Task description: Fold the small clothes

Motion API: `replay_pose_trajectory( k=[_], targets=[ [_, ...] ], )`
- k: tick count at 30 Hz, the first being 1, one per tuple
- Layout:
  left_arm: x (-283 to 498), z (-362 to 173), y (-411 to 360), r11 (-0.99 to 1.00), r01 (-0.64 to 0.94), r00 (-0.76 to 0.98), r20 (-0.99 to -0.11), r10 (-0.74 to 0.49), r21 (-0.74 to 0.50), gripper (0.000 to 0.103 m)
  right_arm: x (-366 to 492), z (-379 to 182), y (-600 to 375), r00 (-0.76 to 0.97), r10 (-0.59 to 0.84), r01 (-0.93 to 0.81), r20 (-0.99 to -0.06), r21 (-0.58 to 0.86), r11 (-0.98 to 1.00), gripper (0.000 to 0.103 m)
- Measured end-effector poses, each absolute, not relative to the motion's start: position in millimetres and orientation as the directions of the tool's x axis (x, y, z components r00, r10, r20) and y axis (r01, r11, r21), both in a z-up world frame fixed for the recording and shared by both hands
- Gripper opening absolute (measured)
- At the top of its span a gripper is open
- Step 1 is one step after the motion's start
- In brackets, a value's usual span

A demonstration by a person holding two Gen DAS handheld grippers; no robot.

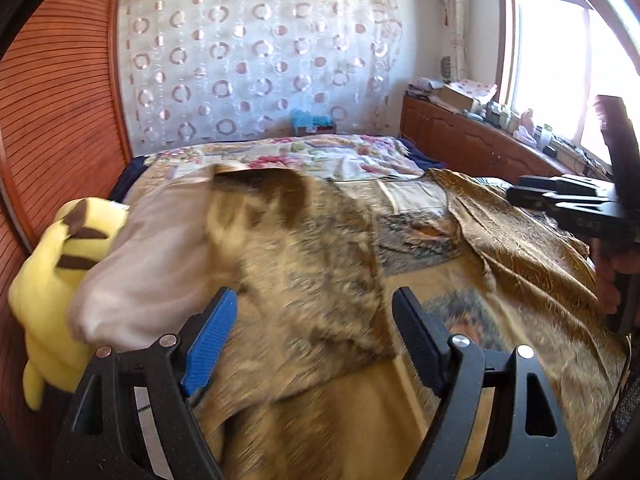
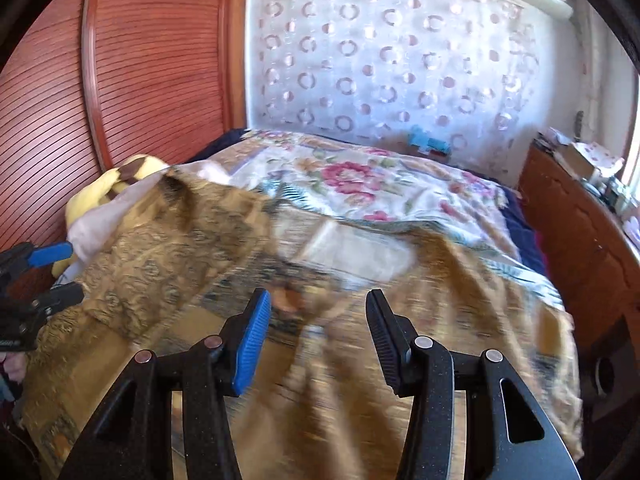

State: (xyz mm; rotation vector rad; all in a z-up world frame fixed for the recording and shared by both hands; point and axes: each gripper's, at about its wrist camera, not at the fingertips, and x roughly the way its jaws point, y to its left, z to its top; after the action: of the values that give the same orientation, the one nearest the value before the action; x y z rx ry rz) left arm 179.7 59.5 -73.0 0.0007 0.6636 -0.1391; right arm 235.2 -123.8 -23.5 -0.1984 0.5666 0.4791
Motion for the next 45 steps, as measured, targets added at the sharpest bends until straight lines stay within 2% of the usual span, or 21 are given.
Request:
replay_pose_trajectory(
  k=[10,15,26,30,34,35,44,45],
  targets=[
    [224,-87,-17,0.964,0.263,0.693,-0.689,-0.212,-0.033,0.081,227,-24,-228,0.797,0.249,-0.327,-0.55,-0.047,0.944,0.057],
    [232,-100,-53,0.948,0.317,0.639,-0.738,-0.217,-0.004,0.081,233,-27,-259,0.782,0.203,-0.273,-0.589,-0.031,0.961,0.057],
    [234,-112,-80,0.926,0.378,0.572,-0.789,-0.224,0.011,0.081,246,-52,-305,0.71,0.141,-0.176,-0.69,0.021,0.984,0.057],
    [236,-113,-82,0.923,0.386,0.555,-0.798,-0.235,-0.004,0.091,251,-53,-318,0.681,0.139,-0.152,-0.719,0.047,0.987,0.057],
    [237,-115,-86,0.919,0.394,0.548,-0.802,-0.239,-0.004,0.095,264,-52,-332,0.646,0.143,-0.135,-0.75,0.072,0.988,0.057],
    [239,-116,-87,0.917,0.399,0.541,-0.806,-0.241,-0.006,0.103,263,-49,-336,0.639,0.147,-0.132,-0.755,0.081,0.988,0.057],
    [241,-117,-90,0.917,0.399,0.539,-0.809,-0.235,0.0,0.103,266,-52,-359,0.609,0.24,-0.116,-0.756,0.214,0.97,0.056],
    [241,-117,-90,0.917,0.399,0.539,-0.809,-0.234,0.0,0.103,267,-53,-360,0.606,0.249,-0.119,-0.755,0.224,0.967,0.052]
  ],
)
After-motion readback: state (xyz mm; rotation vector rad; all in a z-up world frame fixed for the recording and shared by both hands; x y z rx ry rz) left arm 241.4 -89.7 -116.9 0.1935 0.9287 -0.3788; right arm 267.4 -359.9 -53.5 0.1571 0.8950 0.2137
